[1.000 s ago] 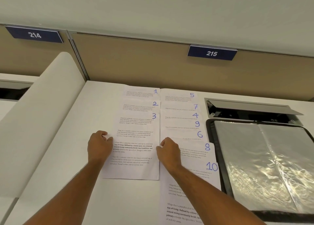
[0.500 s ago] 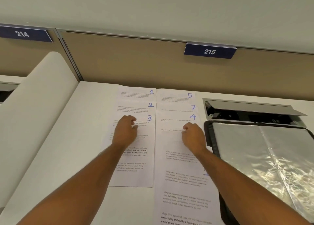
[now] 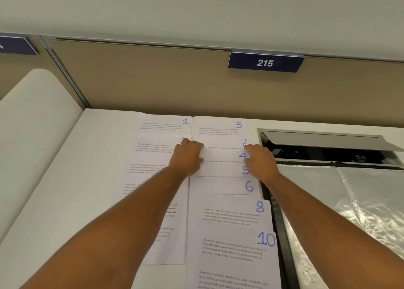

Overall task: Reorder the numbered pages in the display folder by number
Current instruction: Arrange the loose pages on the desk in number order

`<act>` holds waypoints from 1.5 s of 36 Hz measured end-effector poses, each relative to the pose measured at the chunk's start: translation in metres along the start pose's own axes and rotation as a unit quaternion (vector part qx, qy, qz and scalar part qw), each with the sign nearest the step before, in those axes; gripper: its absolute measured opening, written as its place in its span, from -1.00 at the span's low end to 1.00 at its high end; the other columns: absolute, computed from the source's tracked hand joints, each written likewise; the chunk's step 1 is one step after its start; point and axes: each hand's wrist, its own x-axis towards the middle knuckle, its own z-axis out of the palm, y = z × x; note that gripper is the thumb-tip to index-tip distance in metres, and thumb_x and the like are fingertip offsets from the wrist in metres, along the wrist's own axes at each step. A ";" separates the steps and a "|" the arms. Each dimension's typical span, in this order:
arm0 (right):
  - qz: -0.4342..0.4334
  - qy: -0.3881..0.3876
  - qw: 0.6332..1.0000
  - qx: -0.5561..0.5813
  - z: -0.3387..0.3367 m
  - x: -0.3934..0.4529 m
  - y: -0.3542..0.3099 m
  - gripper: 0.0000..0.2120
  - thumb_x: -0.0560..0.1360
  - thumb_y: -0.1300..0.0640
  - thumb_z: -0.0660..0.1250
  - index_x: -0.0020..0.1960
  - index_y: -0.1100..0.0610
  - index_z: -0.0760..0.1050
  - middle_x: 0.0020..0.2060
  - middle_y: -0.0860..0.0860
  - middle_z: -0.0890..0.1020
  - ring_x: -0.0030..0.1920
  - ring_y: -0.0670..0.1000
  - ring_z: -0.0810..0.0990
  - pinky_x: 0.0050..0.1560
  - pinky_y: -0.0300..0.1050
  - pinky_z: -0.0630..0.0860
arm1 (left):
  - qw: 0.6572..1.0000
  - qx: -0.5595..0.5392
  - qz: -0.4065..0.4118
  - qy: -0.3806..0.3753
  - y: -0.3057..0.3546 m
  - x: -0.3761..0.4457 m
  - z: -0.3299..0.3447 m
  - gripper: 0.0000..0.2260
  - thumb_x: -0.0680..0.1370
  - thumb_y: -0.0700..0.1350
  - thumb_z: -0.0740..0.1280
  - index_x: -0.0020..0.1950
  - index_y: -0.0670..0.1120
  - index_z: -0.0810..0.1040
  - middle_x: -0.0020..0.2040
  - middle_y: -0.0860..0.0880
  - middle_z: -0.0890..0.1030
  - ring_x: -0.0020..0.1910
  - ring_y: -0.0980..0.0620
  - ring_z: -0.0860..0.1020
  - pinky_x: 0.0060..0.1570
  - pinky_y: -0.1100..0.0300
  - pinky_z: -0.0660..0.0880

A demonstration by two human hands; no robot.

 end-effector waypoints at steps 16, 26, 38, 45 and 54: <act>-0.019 0.020 1.000 -0.010 0.003 0.015 0.002 -0.71 0.60 0.22 0.37 0.31 0.15 0.58 0.14 0.11 0.64 0.14 0.11 0.59 0.12 -0.01 0.60 | 0.998 0.058 0.023 -0.010 -0.001 0.015 0.011 -0.57 0.57 -0.08 0.41 0.41 -0.10 0.45 0.30 -0.09 0.48 0.29 -0.12 0.39 0.29 -0.01 0.39; 0.025 0.073 0.990 0.122 -0.007 0.004 0.005 -0.80 0.66 0.22 0.23 -0.13 0.06 0.44 -0.12 0.04 0.61 -0.15 0.05 0.66 -0.18 0.07 0.67 | 0.991 -0.126 -0.018 0.037 0.003 0.012 0.001 -0.44 0.56 -0.19 0.44 0.52 -0.03 0.33 0.33 -0.08 0.51 0.29 -0.09 0.47 0.32 0.01 0.41; 0.055 0.214 0.947 0.236 -0.054 -0.019 -0.007 -0.87 0.69 0.16 0.20 -0.03 0.13 0.41 -0.22 -0.03 0.54 -0.22 -0.09 0.55 -0.34 -0.22 0.42 | 0.932 -0.347 -0.083 0.070 0.016 -0.004 -0.038 -0.60 0.60 -0.20 0.39 0.38 0.00 0.36 -0.10 0.07 0.57 -0.10 0.08 0.58 -0.14 0.25 0.54; 0.069 0.287 0.902 0.316 -0.095 -0.026 -0.022 -0.91 0.69 0.18 0.23 0.00 0.12 0.45 -0.14 -0.02 0.58 -0.14 -0.06 0.57 -0.27 -0.31 0.43 | 0.934 -0.350 -0.061 0.041 0.021 -0.019 -0.045 -0.84 0.60 -0.17 0.39 0.18 -0.06 0.57 0.09 0.04 0.66 0.05 0.03 0.63 0.09 0.12 0.61; 0.030 0.331 0.863 0.380 -0.141 -0.047 -0.040 -0.95 0.67 0.19 0.29 0.10 0.06 0.46 -0.06 -0.12 0.60 -0.06 -0.15 0.60 -0.13 -0.35 0.57 | 0.932 -0.342 -0.044 0.109 0.035 -0.032 -0.069 -0.85 0.65 -0.10 0.29 0.10 -0.10 0.65 0.00 0.02 0.69 -0.03 0.00 0.64 0.03 -0.01 0.61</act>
